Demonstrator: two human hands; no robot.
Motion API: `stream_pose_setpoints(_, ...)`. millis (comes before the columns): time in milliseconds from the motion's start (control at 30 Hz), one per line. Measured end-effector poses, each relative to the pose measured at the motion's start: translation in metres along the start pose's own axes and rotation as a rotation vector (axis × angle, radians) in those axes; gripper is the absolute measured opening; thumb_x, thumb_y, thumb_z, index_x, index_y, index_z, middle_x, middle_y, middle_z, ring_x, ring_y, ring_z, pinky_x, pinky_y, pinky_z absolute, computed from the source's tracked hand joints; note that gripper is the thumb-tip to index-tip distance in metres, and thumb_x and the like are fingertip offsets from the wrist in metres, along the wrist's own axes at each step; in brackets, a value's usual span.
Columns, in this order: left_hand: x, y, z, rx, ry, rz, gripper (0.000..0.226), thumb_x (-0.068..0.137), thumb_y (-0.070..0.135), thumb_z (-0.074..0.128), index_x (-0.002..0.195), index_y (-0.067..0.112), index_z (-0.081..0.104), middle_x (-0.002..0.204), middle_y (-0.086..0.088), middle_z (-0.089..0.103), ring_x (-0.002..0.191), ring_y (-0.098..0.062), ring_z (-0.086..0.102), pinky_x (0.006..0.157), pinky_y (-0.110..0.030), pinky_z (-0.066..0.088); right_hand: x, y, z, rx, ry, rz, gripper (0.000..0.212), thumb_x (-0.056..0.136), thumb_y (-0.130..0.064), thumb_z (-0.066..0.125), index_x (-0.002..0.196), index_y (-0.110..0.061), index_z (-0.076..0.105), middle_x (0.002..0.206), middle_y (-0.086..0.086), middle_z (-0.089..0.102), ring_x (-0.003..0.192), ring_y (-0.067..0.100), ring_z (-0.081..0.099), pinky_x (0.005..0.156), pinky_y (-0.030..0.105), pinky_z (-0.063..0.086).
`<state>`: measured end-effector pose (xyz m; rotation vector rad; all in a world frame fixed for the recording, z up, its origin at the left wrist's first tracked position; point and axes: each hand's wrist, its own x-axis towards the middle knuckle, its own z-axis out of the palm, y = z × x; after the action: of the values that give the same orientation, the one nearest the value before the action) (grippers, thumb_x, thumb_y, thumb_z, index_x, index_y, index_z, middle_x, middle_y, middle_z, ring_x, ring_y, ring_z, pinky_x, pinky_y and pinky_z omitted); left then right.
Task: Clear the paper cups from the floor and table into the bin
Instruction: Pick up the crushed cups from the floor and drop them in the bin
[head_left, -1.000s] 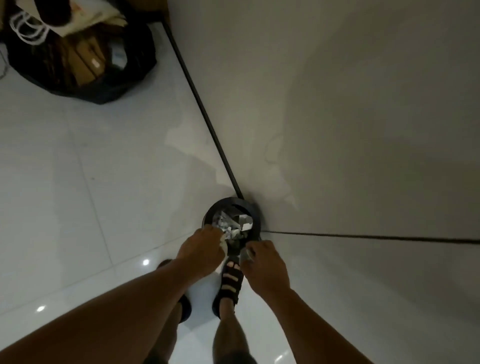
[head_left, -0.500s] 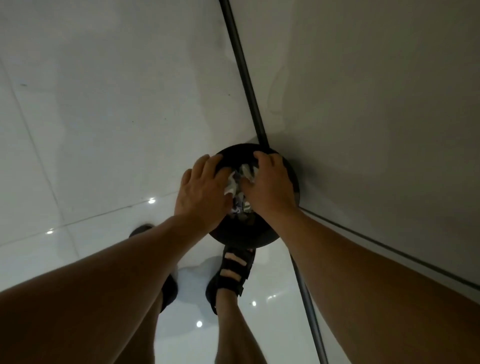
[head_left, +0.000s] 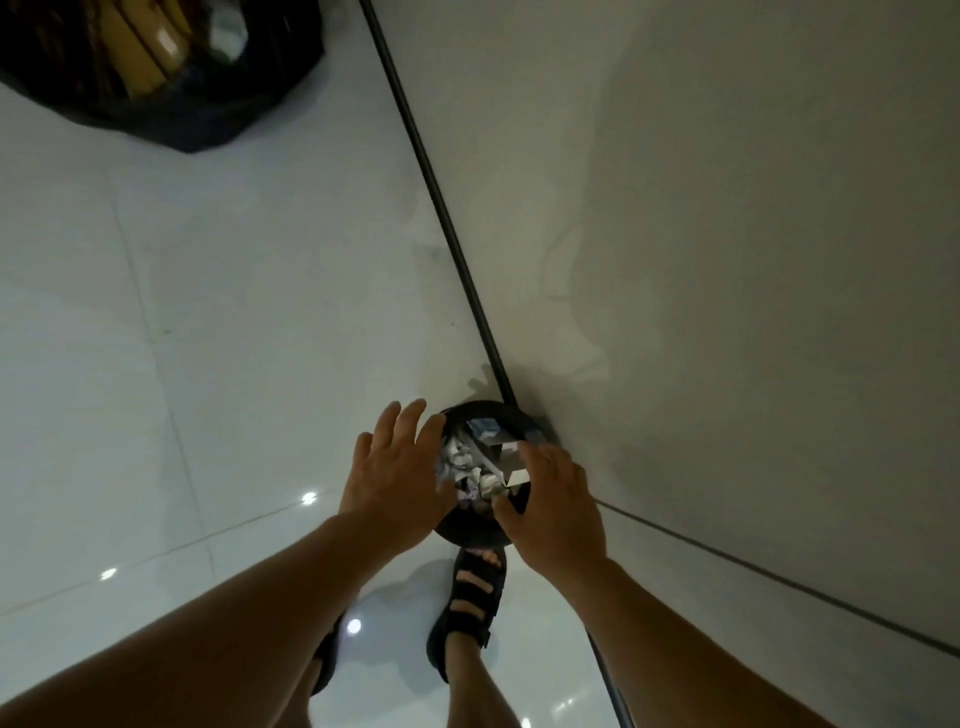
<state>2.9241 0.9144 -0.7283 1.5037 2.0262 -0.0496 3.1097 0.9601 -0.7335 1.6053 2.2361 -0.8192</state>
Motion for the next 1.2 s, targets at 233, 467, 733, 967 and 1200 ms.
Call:
stream_pose_setpoints(233, -0.063, 0.036, -0.123, 0.126, -0.028, 0.229, 0.073, 0.09, 0.059, 0.042, 0.149, 0.025, 0.015, 0.16, -0.002, 0.006, 0.147, -0.028, -0.002, 0.116, -0.048, 0.017, -0.103, -0.054, -0.091, 0.057, 0.112, 0.116, 0.068, 0.089, -0.057, 0.049, 0.147, -0.034, 0.022, 0.153, -0.002, 0.027, 0.137, 0.019, 0.029, 0.104, 0.032, 0.039)
stream_pose_setpoints(467, -0.156, 0.091, -0.224, 0.259, -0.117, 0.525, 0.07, 0.086, 0.049, 0.051, 0.147, 0.026, 0.025, 0.156, 0.0, 0.015, 0.145, -0.024, 0.004, 0.114, -0.047, 0.019, -0.254, -0.093, -0.148, 0.137, 0.257, 0.33, 0.073, 0.09, -0.061, 0.045, 0.152, -0.033, 0.018, 0.155, -0.002, 0.023, 0.139, 0.021, 0.025, 0.105, 0.034, 0.037)
stream_pose_setpoints(733, -0.269, 0.196, -0.218, 0.511, -0.228, 0.905, 0.079, 0.087, 0.058, 0.047, 0.151, 0.026, 0.016, 0.16, 0.0, 0.005, 0.146, -0.022, -0.001, 0.116, -0.046, 0.01, -0.447, -0.067, -0.138, 0.351, 0.426, 0.719, 0.076, 0.09, -0.06, 0.049, 0.153, -0.034, 0.015, 0.158, -0.001, 0.018, 0.14, 0.024, 0.024, 0.106, 0.04, 0.039)
stream_pose_setpoints(967, -0.433, 0.302, -0.141, 0.695, -0.264, 1.286, 0.079, 0.088, 0.062, 0.044, 0.152, 0.028, 0.013, 0.16, 0.002, 0.004, 0.147, -0.021, -0.002, 0.118, -0.047, 0.008, -0.649, -0.044, -0.061, 0.573, 0.618, 1.1, 0.077, 0.089, -0.058, 0.054, 0.153, -0.033, 0.02, 0.157, 0.001, 0.022, 0.14, 0.023, 0.026, 0.109, 0.041, 0.038)
stream_pose_setpoints(1200, -0.66, 0.362, -0.018, 0.779, -0.278, 1.689, 0.074, 0.087, 0.058, 0.047, 0.148, 0.027, 0.022, 0.157, 0.001, 0.016, 0.145, -0.019, 0.008, 0.115, -0.046, 0.017, -0.863, -0.049, 0.05, 0.681, 0.704, 1.455, 0.075, 0.089, -0.057, 0.054, 0.152, -0.032, 0.021, 0.155, 0.002, 0.023, 0.139, 0.025, 0.027, 0.104, 0.042, 0.041)
